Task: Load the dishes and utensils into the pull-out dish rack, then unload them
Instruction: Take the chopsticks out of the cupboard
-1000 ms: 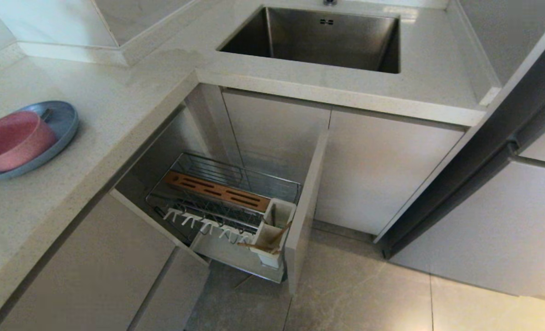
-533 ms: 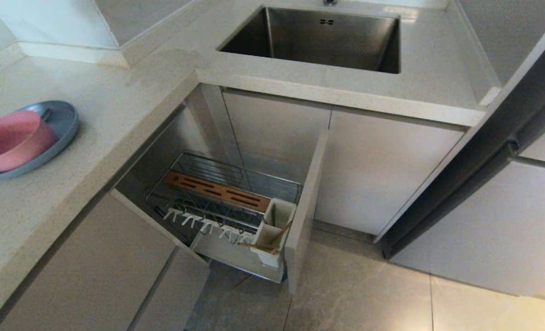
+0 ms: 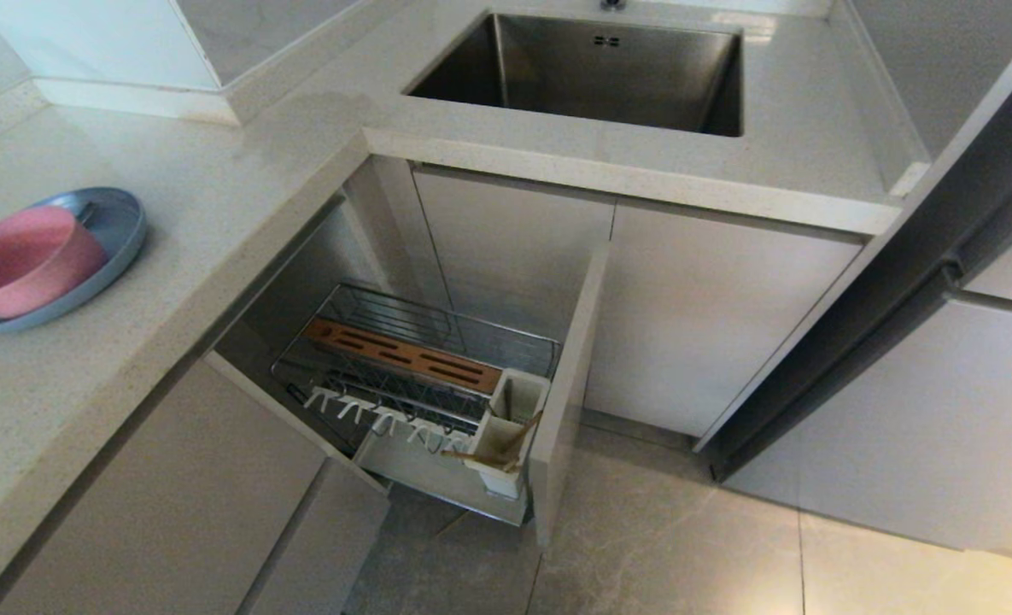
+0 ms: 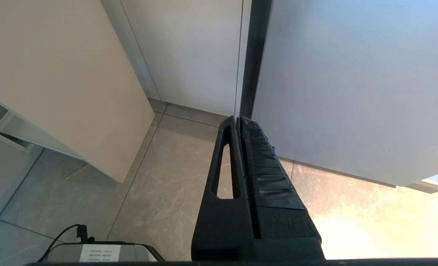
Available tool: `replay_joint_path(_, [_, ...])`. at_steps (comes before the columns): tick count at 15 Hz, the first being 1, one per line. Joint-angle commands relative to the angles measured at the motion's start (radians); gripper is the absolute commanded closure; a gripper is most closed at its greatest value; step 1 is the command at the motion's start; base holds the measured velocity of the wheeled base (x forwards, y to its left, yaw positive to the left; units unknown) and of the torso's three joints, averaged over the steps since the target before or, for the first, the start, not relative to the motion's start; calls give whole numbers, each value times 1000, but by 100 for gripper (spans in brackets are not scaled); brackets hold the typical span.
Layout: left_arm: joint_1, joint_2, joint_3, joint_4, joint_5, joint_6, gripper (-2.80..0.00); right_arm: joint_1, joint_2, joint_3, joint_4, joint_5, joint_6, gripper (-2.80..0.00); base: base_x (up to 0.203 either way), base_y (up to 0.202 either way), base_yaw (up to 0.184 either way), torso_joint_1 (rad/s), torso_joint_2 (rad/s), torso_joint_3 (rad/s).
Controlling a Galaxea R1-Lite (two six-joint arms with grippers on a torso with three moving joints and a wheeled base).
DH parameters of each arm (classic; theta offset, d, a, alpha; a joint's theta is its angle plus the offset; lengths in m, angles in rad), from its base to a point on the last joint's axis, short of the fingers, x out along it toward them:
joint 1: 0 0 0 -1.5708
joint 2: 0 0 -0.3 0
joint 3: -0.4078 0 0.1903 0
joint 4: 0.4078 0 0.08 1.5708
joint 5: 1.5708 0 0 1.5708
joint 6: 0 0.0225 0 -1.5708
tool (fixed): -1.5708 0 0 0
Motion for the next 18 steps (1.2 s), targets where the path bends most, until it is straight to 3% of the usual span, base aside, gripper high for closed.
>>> replay_joint_path(1, [-132,10,-19,69,1,8,0,0,0,8,0,0,0,0,0,0,0,0,0,0])
replay_joint_path(4, [-288,107,-23,228,2,27,0,0,0,8,0,0,0,0,0,0,0,0,0,0])
replay_joint_path(9, [-338,348,-12,392,-12,28,0,0,0,8,0,0,0,0,0,0,0,0,0,0])
replay_joint_path(14, [-386,508,20,386,-122,23,0,0,0,9,0,0,0,0,0,0,0,0,0,0])
replay_joint_path(18, [-398,591,65,230,-123,-93,0,0,0,8,0,0,0,0,0,0,0,0,0,0])
